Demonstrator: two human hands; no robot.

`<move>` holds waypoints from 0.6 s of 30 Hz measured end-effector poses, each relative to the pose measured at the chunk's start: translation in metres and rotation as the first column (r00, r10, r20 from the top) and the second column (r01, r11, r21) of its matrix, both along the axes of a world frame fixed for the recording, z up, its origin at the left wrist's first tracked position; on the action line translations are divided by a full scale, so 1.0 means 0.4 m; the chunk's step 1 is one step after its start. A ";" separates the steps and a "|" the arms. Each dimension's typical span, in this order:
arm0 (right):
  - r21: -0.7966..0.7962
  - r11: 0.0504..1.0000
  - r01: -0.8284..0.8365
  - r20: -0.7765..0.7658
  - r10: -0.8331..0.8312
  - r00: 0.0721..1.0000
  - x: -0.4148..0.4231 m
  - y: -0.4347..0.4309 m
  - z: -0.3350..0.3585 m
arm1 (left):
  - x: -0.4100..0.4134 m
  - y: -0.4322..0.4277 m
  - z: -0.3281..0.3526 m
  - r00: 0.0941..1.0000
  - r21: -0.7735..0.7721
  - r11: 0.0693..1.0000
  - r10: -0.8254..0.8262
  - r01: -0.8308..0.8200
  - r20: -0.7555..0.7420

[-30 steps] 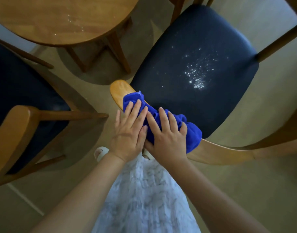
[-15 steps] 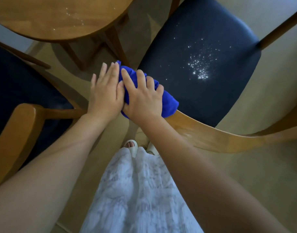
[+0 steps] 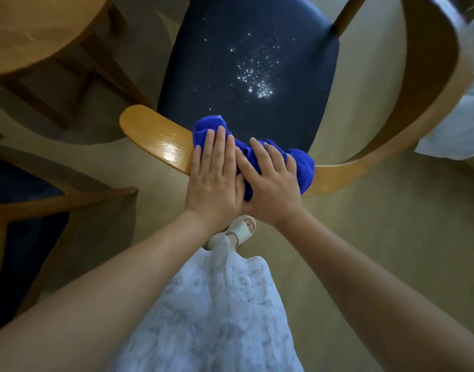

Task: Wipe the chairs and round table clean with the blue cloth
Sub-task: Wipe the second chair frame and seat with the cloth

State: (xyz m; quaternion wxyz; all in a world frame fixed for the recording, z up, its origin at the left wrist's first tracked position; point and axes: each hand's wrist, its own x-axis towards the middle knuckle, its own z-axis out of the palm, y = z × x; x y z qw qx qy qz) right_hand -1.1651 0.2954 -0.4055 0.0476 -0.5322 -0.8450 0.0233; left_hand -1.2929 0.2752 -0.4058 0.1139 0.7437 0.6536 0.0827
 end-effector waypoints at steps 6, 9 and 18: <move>-0.020 0.999 -0.032 0.068 0.033 0.997 0.133 -0.012 0.004 | 0.113 -0.012 0.001 0.998 -0.033 0.997 -0.064 0.064 0.004; 0.019 0.997 -0.069 0.077 0.067 0.995 0.206 -0.008 0.002 | 0.171 -0.004 0.006 0.995 -0.060 0.994 -0.095 0.096 0.025; 0.059 0.992 -0.112 0.153 0.102 0.983 0.409 0.039 -0.006 | 0.318 0.034 -0.002 0.968 -0.095 0.964 -0.246 0.249 0.045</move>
